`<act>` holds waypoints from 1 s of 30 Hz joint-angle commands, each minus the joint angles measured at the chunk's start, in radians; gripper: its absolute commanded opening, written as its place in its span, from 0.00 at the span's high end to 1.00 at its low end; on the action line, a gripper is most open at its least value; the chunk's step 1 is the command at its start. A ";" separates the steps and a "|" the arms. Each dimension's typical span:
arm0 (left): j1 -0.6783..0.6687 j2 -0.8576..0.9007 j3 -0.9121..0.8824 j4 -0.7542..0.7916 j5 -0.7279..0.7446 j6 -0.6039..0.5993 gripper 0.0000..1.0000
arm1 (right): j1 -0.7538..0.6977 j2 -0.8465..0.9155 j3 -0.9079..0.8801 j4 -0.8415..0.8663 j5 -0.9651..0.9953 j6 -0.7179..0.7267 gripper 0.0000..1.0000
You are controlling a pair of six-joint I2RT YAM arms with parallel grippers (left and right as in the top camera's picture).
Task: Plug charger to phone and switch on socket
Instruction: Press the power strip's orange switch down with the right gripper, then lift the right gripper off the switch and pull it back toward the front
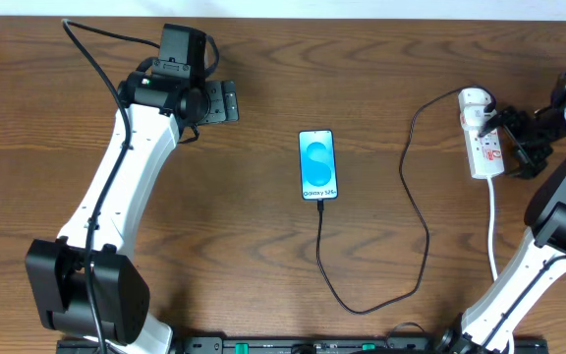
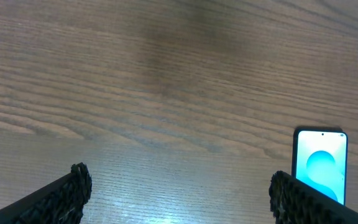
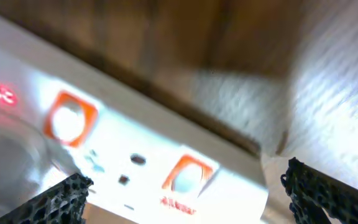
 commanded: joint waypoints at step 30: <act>-0.004 0.007 0.002 -0.004 -0.010 0.013 0.06 | 0.420 -1.291 -0.904 0.327 0.034 -0.023 0.01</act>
